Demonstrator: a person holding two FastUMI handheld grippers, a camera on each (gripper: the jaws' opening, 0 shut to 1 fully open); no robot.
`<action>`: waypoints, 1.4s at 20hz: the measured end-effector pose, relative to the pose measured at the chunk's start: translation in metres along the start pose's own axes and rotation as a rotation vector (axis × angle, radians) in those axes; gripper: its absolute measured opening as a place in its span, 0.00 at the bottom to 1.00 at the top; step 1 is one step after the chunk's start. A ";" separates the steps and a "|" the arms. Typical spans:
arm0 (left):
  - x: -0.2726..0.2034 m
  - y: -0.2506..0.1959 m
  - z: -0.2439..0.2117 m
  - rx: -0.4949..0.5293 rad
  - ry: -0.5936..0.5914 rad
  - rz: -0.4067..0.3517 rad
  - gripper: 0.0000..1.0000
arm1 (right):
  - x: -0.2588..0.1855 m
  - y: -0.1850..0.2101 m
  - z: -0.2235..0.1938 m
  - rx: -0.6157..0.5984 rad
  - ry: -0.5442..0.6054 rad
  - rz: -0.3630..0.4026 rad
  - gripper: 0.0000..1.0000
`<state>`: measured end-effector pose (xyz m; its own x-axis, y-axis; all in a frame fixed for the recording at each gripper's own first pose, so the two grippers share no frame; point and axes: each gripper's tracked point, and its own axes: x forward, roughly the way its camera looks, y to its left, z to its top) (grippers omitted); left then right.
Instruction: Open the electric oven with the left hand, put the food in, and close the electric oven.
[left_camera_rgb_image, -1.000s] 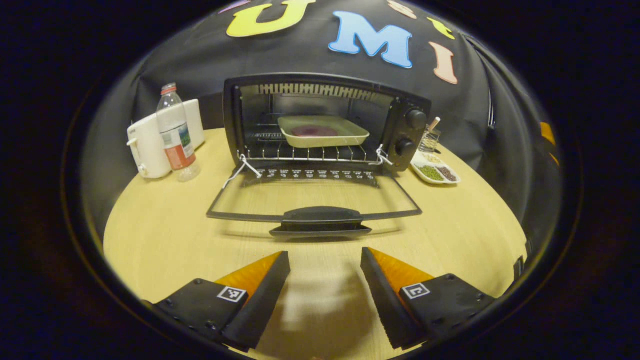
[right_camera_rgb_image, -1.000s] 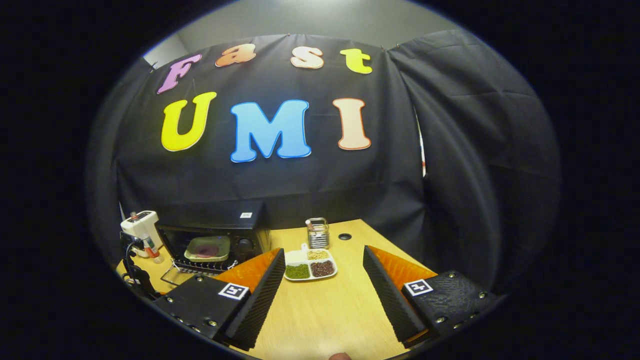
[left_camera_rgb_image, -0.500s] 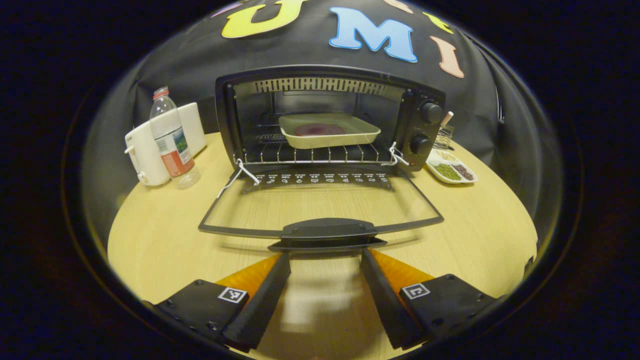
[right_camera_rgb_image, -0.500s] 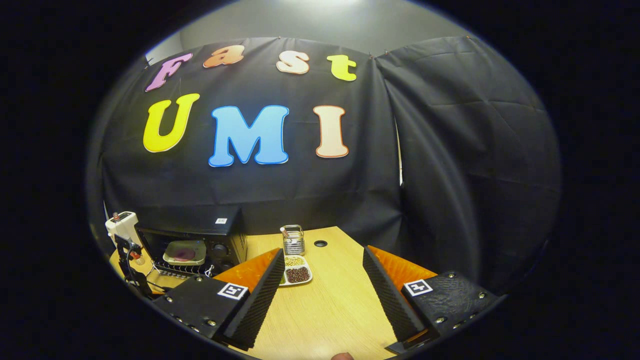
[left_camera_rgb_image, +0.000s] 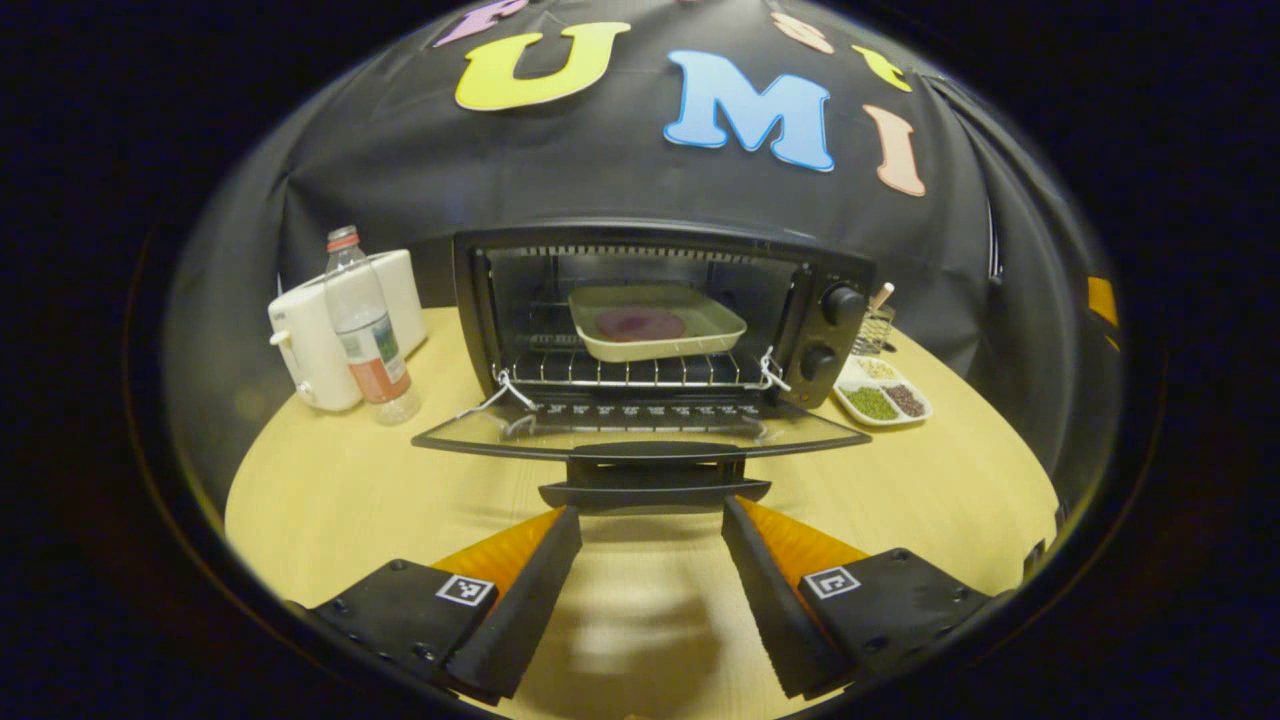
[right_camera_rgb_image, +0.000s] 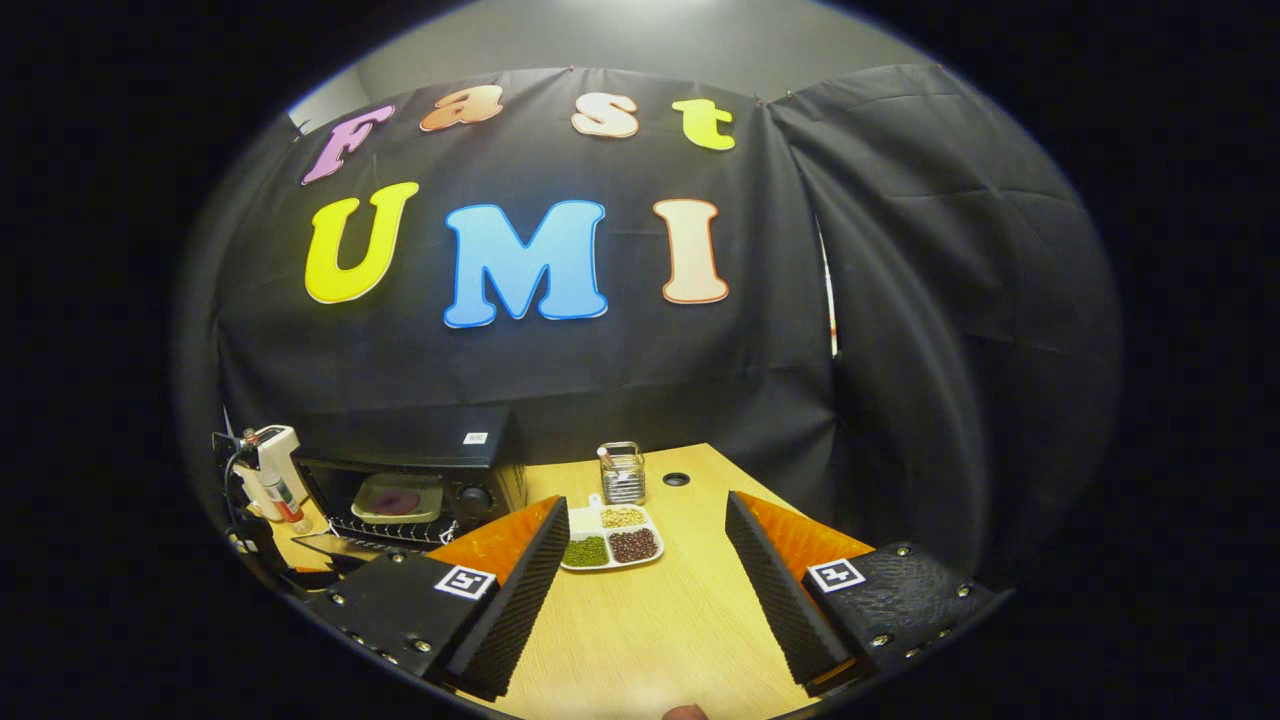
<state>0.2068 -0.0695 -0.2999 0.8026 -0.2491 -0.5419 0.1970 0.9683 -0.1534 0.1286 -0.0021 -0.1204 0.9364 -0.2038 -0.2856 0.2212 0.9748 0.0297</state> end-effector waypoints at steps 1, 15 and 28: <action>-0.001 -0.001 0.006 0.009 -0.020 -0.002 0.91 | -0.001 0.003 0.001 0.002 -0.003 0.009 0.98; -0.011 -0.019 0.115 0.038 -0.307 -0.021 0.97 | -0.010 -0.011 0.009 0.009 -0.013 0.054 0.98; -0.216 -0.074 0.152 0.065 -0.568 0.099 1.00 | -0.062 -0.038 0.033 -0.049 -0.160 0.302 0.98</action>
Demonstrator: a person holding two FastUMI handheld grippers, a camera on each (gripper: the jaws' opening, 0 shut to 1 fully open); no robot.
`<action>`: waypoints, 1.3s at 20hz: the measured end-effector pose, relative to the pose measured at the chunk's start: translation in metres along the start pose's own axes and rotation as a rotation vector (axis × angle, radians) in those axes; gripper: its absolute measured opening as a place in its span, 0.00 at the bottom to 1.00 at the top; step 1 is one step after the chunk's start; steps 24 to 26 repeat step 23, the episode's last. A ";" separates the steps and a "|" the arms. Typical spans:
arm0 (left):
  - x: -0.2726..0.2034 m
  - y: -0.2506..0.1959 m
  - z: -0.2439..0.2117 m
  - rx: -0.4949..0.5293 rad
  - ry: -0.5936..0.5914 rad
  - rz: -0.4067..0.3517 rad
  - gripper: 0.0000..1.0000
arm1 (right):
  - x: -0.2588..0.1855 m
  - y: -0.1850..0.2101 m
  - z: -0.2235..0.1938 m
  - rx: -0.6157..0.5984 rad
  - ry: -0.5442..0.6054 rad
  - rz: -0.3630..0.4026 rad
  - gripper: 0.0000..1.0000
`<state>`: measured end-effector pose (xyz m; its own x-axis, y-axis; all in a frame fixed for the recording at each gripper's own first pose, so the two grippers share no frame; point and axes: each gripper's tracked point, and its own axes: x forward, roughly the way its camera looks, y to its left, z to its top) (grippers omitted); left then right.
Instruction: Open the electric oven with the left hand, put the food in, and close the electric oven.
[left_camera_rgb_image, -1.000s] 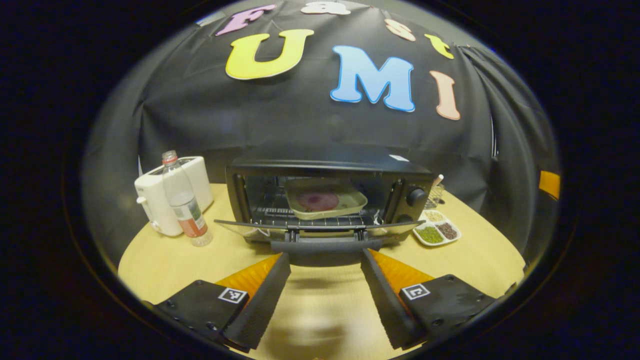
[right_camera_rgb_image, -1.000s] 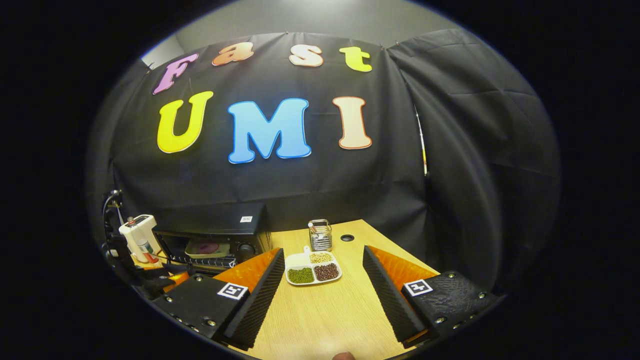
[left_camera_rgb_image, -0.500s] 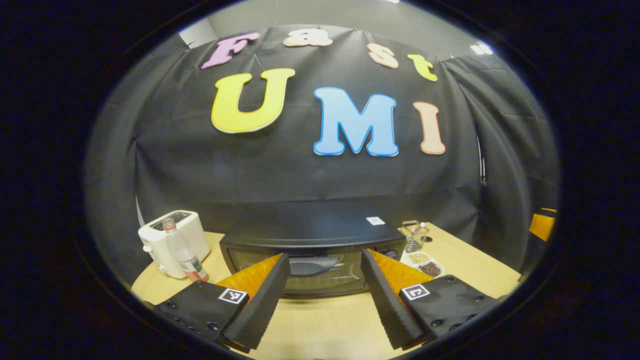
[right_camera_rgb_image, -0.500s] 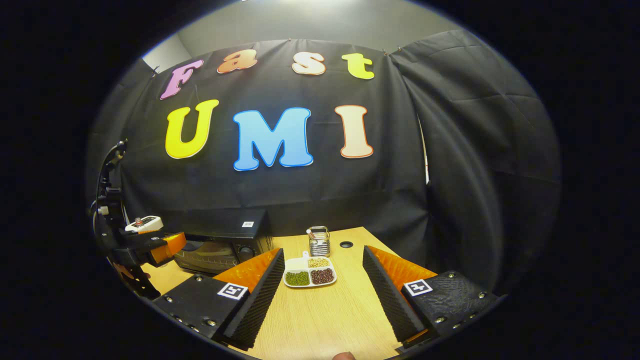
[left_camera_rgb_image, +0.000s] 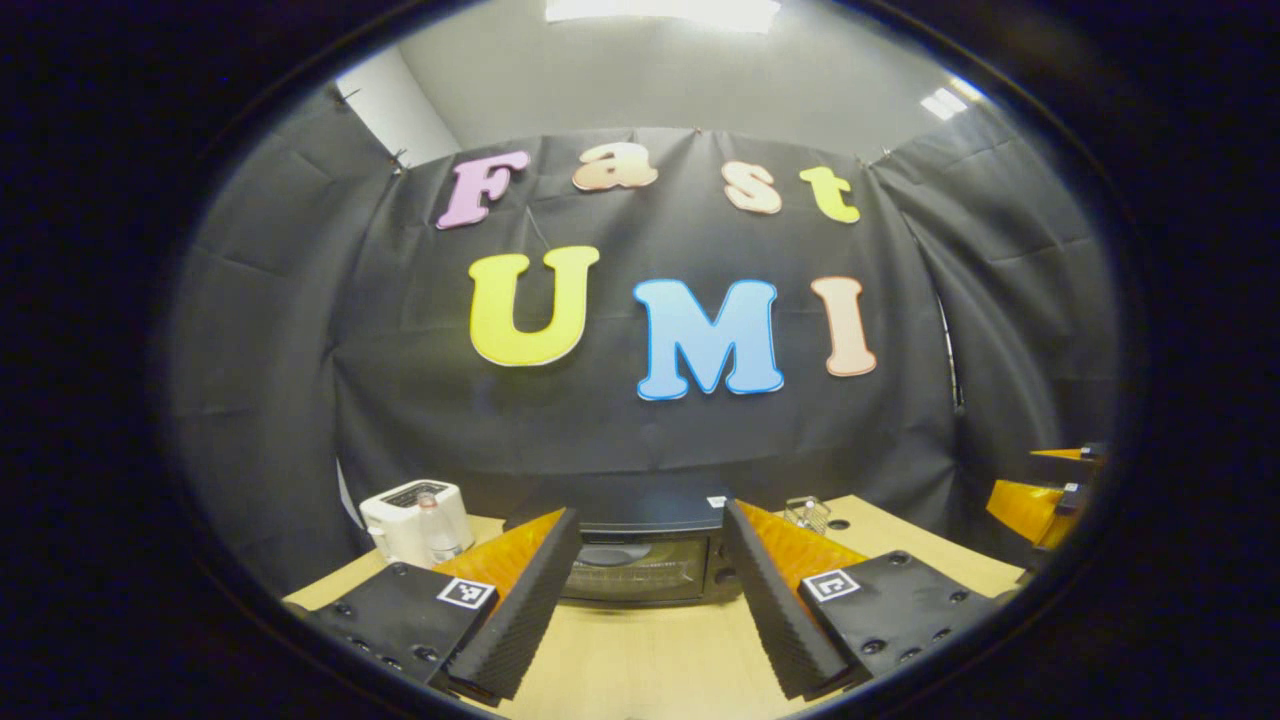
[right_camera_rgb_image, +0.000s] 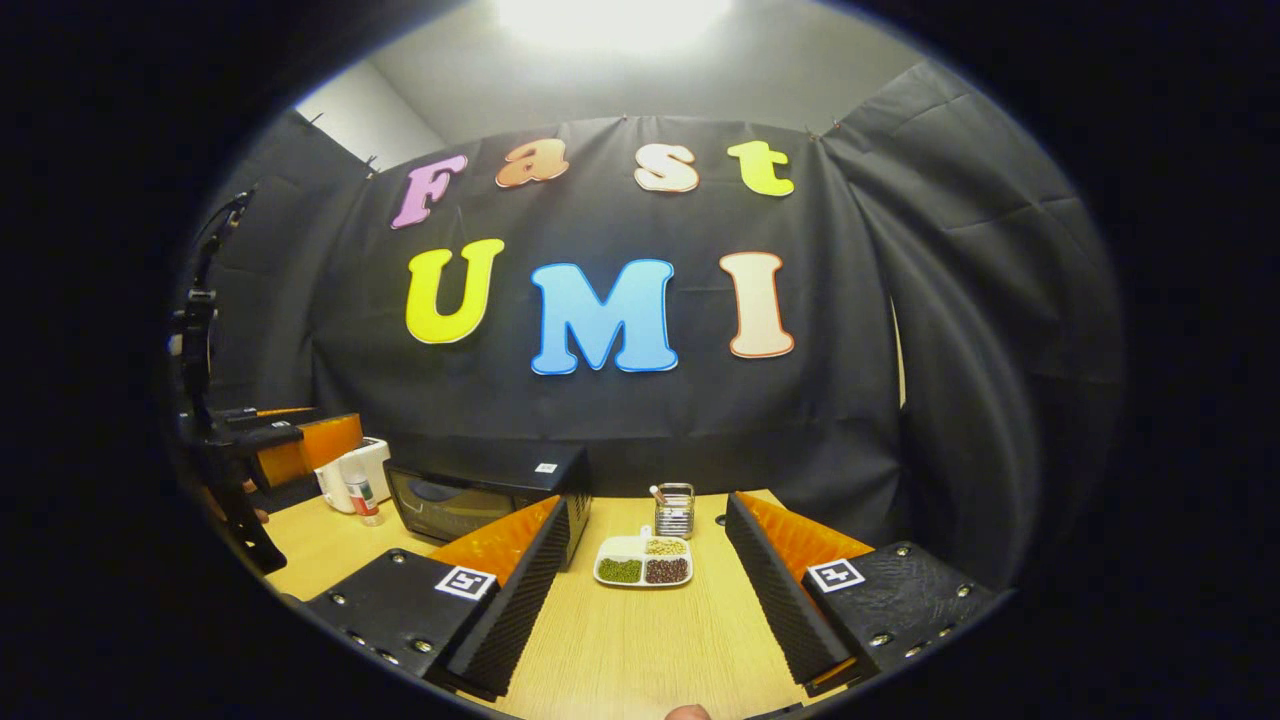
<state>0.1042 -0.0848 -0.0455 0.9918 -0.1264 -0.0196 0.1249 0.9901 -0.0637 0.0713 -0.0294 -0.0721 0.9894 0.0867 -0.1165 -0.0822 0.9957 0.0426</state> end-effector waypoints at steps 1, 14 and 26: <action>-0.013 0.000 0.001 0.005 0.004 0.003 1.00 | -0.007 0.000 0.001 -0.001 0.002 0.007 0.98; -0.118 0.048 0.027 0.059 -0.045 0.024 0.97 | -0.079 0.058 0.041 0.050 -0.105 0.060 0.98; -0.144 0.071 0.021 0.020 -0.055 0.036 1.00 | -0.086 0.064 0.037 0.107 -0.089 0.015 0.98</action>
